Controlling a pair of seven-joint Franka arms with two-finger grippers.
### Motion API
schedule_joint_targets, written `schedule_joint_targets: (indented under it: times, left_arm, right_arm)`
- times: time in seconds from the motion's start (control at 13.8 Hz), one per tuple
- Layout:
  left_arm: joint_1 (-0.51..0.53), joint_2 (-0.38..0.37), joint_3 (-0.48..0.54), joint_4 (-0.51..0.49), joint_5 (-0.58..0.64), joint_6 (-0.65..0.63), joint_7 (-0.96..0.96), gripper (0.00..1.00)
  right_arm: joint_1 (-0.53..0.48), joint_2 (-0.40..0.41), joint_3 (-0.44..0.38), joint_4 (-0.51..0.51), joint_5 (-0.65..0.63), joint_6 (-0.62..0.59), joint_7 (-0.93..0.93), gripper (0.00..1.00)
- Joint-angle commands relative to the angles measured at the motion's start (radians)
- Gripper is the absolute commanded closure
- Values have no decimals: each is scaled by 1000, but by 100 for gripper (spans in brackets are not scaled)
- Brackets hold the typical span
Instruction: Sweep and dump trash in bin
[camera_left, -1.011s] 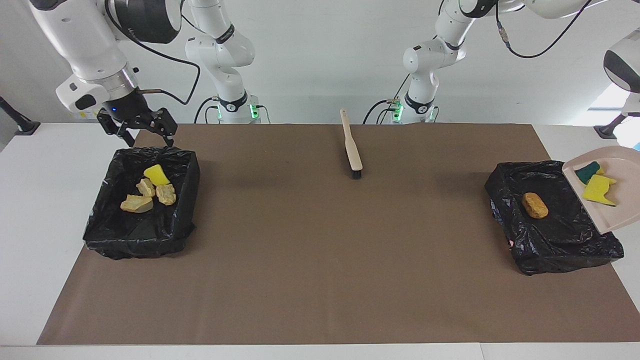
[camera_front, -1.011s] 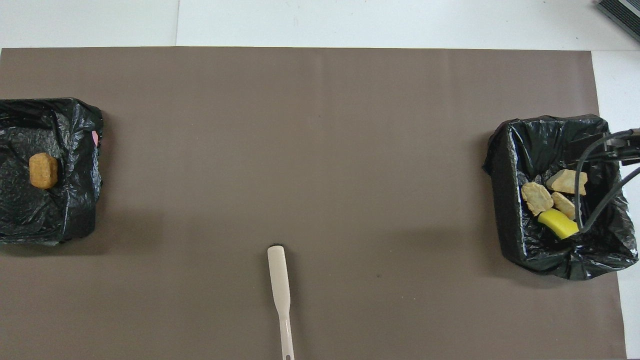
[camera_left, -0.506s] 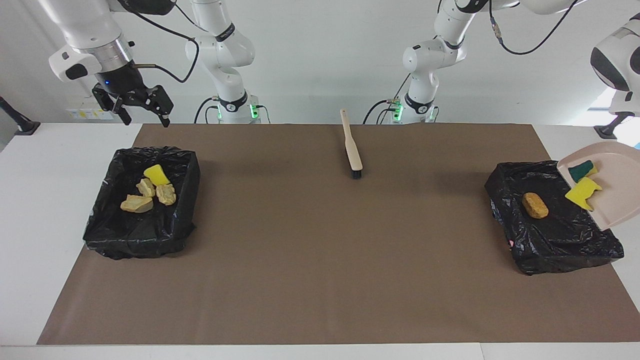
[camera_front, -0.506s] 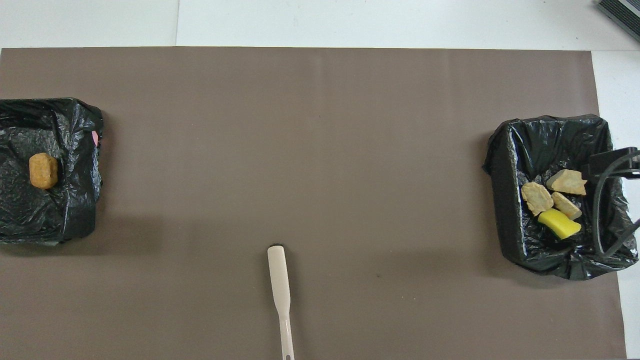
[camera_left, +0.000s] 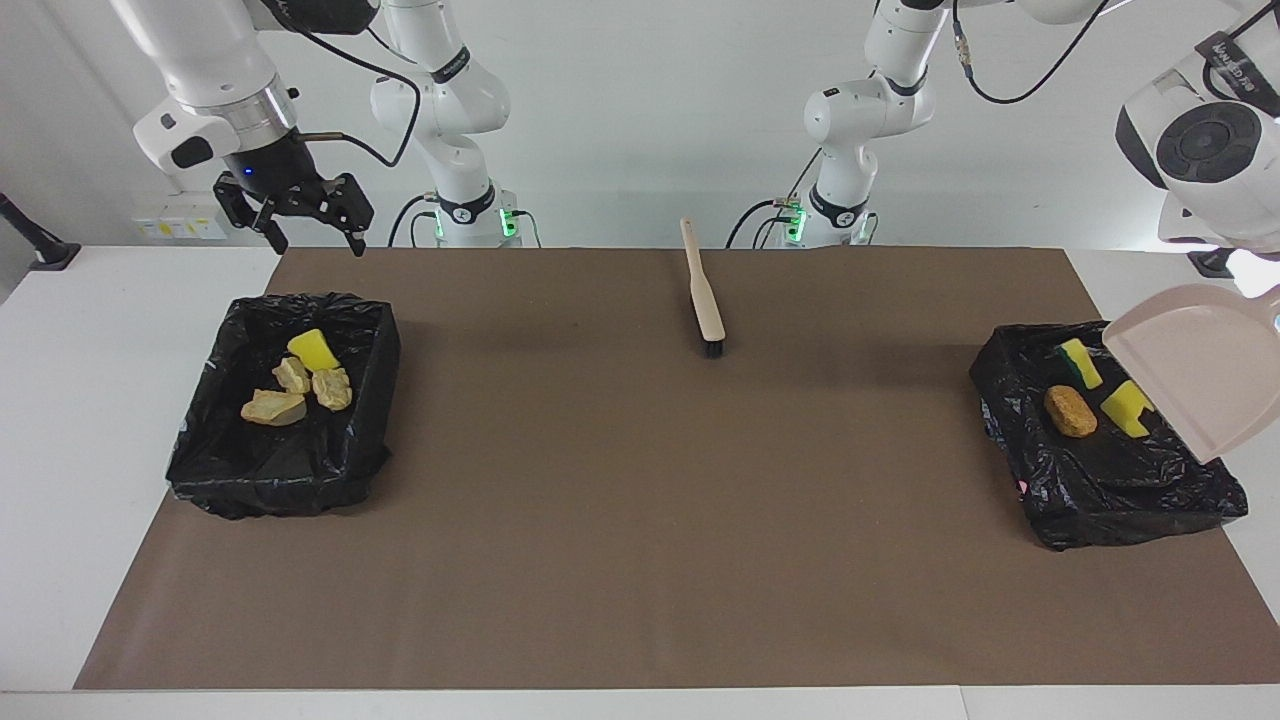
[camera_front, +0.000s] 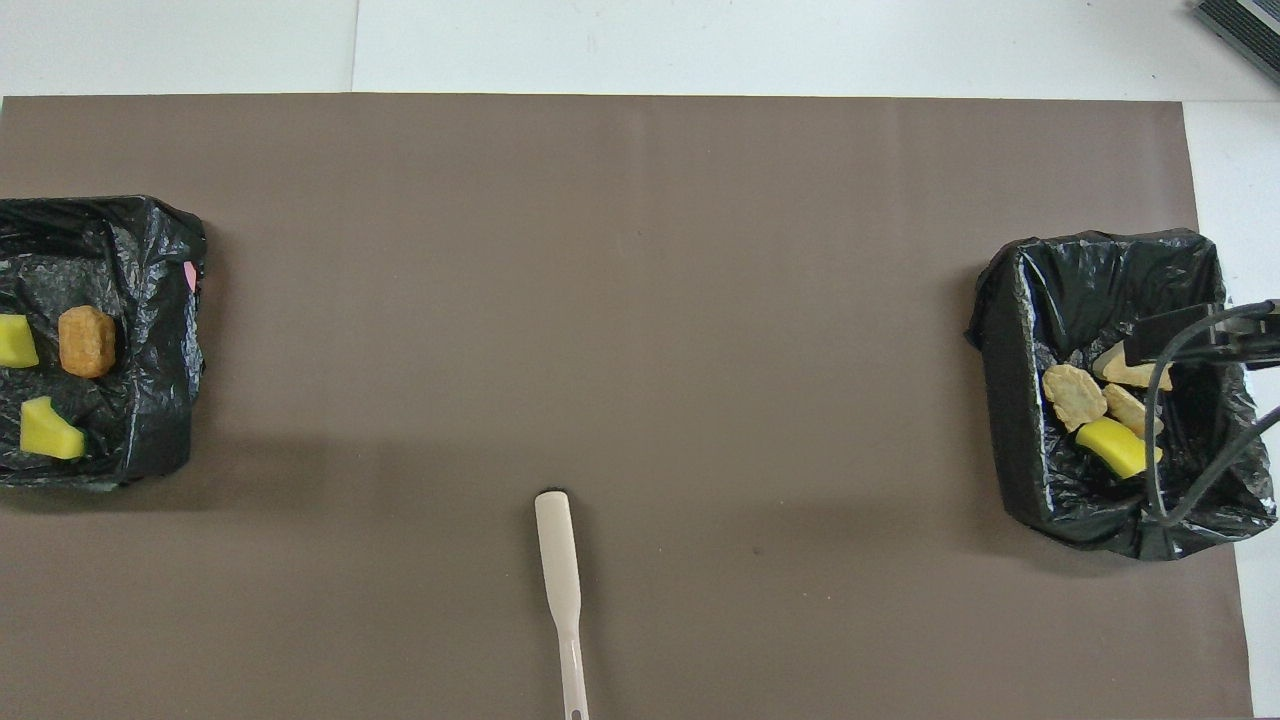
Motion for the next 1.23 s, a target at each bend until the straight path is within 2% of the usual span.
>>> schedule_joint_targets:
  times: [0.0, 0.36, 0.58, 0.72, 0.94, 1.16]
  left_arm:
    - [9, -21, 16, 35, -118, -3, 16, 100]
    - [40, -34, 25, 109, -365, -41, 67, 100]
    - [38, -70, 16, 107, -552, -119, -16, 100]
    - [8, -98, 1, 95, -576, -198, -190, 100]
    - [-96, -121, -18, 72, -704, -311, -505, 100]
    - [-230, -162, -19, -15, -793, -308, -824, 100]
  right_arm:
    - [-7, -19, 4, -21, 7, 3, 17, 0]
    - [-5, -19, 4, -21, 7, 3, 17, 0]
    - [-7, -19, 4, -21, 7, 3, 17, 0]
    - [-5, -19, 4, -21, 7, 3, 17, 0]
    - [-7, -19, 4, -21, 7, 3, 17, 0]
    - [-5, -19, 4, -21, 7, 3, 17, 0]
